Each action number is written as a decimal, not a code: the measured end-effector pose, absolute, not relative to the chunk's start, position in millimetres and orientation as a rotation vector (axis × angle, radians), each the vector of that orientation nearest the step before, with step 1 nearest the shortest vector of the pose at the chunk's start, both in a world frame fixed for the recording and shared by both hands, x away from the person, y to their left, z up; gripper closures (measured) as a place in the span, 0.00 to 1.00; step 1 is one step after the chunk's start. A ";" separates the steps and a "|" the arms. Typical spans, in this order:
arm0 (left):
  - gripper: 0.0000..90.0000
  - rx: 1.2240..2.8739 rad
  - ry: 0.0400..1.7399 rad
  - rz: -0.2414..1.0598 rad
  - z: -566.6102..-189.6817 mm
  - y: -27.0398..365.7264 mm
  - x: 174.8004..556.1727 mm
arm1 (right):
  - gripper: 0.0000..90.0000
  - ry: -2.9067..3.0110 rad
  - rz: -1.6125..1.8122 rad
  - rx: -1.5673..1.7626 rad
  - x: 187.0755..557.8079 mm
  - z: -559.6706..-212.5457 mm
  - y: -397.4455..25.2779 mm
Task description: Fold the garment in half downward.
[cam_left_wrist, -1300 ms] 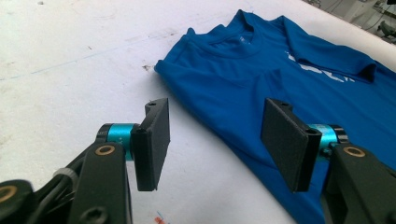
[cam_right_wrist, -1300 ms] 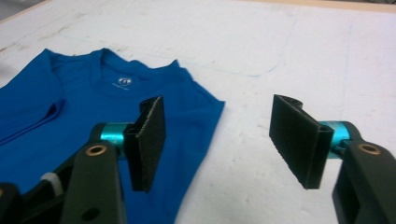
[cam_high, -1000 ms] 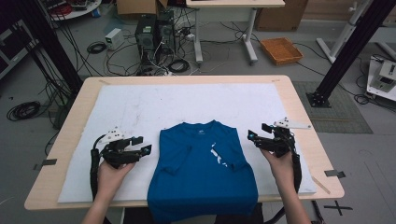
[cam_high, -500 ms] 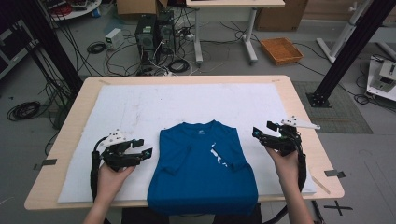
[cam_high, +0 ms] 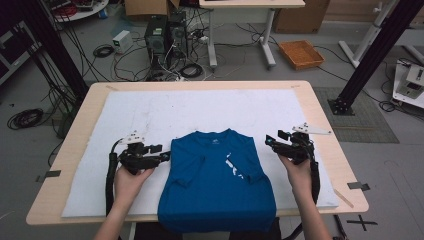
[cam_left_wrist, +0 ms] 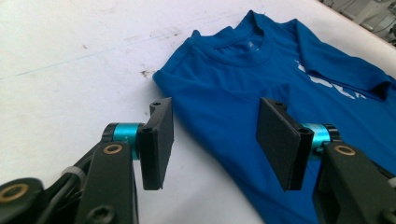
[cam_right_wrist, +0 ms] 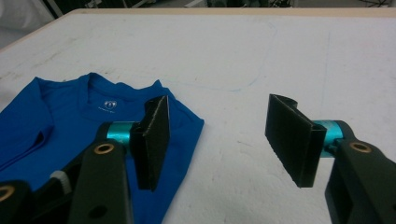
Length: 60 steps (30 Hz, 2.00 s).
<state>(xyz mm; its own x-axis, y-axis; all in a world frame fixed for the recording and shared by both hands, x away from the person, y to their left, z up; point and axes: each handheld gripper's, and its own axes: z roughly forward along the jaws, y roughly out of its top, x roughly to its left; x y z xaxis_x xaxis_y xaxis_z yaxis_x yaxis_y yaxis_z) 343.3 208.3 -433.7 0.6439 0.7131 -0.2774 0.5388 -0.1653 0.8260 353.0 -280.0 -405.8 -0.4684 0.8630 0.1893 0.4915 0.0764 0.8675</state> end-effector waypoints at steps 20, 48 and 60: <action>0.75 1.896 1.173 0.242 -451.7 182.7 375.1 | 0.67 2.208 1.140 1.440 392.9 -444.9 -238.1; 0.79 1.916 1.217 0.325 -448.1 179.1 396.8 | 0.99 2.196 1.029 1.384 407.1 -443.6 -235.0; 0.63 2.007 1.099 0.273 -440.3 157.4 423.5 | 0.70 2.240 1.070 1.283 425.0 -436.6 -212.5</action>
